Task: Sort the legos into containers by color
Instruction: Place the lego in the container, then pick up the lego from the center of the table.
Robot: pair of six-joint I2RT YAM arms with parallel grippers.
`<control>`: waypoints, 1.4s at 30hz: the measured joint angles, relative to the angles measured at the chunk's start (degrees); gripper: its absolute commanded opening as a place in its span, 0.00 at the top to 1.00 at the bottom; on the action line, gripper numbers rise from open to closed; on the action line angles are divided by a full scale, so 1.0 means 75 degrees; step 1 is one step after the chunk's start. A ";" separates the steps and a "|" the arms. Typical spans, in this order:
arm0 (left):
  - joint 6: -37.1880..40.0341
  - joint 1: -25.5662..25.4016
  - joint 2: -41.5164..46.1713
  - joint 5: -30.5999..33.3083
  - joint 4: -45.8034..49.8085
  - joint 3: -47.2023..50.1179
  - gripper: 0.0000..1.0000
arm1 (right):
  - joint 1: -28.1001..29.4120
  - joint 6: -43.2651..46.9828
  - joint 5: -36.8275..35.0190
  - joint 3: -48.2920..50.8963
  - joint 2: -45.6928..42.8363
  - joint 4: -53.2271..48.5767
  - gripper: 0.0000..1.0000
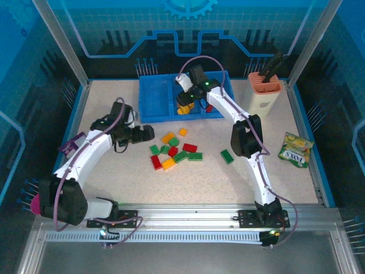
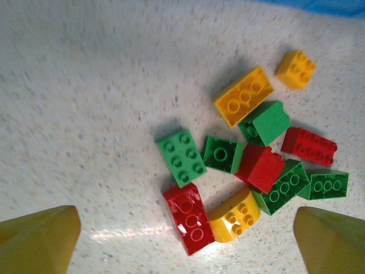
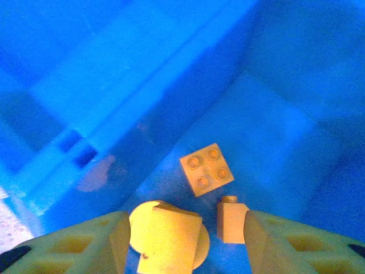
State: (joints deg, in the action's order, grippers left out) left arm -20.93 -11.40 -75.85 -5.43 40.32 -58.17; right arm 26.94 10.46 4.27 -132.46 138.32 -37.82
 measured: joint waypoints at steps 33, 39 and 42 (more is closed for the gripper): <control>-0.3008 -0.1603 -0.3284 0.2468 -0.1585 0.0087 0.52 | -0.0178 -0.0831 0.0761 0.5429 -0.3550 0.2463 0.43; -0.2973 -0.1606 -0.3389 0.2646 -0.1227 -0.0076 0.72 | -0.0259 -0.0912 0.0845 0.5543 -0.3587 0.2579 0.43; -0.2806 -0.1606 -0.3439 0.2634 -0.1043 -0.0201 0.76 | -0.0259 -0.0915 0.0866 0.5569 -0.3605 0.2591 0.43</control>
State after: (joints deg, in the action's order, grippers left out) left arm -41.98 -23.44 -101.65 14.33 32.49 -59.68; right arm 24.99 3.60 10.76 -90.70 111.28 -18.39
